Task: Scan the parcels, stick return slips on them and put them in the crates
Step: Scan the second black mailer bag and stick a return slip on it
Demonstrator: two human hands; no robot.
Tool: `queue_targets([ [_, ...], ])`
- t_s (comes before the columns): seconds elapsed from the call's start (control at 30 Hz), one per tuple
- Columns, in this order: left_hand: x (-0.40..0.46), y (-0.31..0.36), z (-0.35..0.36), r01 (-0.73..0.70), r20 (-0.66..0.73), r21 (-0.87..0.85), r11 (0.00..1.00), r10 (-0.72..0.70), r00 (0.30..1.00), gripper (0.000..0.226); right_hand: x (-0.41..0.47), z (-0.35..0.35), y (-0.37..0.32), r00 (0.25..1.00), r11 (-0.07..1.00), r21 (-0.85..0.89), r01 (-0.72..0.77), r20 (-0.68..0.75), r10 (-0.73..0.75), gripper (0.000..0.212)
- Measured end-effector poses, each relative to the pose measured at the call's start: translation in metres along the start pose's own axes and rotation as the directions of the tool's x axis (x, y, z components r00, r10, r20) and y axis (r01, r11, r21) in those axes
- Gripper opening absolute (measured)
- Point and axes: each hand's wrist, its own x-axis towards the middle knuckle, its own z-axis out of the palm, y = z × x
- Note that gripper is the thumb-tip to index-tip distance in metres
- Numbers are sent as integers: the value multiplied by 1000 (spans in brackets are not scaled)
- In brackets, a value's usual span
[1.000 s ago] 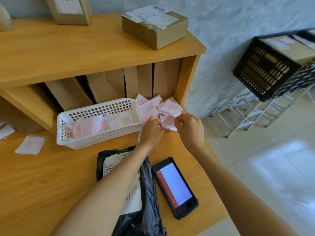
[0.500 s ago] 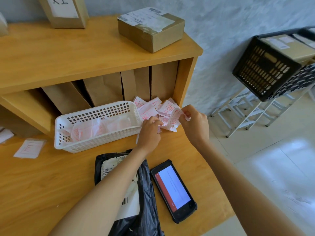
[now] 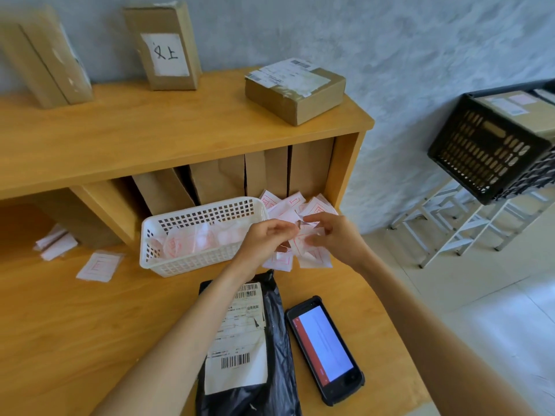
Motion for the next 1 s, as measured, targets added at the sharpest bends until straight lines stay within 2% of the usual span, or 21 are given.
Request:
queue_targets([
  [0.1, -8, 0, -7, 20, -4, 41, 999, -20, 1000, 12, -5, 6, -8, 1000, 997, 76, 15, -14, -13, 42],
  [0.23, -18, -5, -19, 40, -65, -22, 999, -41, 997, 11, -9, 13, -11, 998, 983, 186, -14, -65, 26, 33],
  [0.43, -30, -6, -33, 66, -14, 65, 996, -65, 998, 2, -18, 24, -21, 1000, 987, 158, 1, -6, 0, 20],
  [0.57, -29, 4, -36, 66, -8, 132, 989, -66, 998, 13, -21, 35, -27, 995, 994, 98, 40, 81, -49, 21],
  [0.67, -31, 7, -37, 116, 16, 206, 972, -122, 992, 14, -24, 41, -30, 995, 996, 59, 68, 74, -72, 23],
  [0.83, -33, 3, -39, 174, -17, 120, 977, -174, 985, 10, -33, 51, -36, 975, 970, -140, 198, -71, -210, 16],
  [1.0, -34, 3, -43, 192, -41, 26, 981, -191, 981, 8, -38, 61, -34, 898, 896, -286, 339, -186, -399, 10],
])
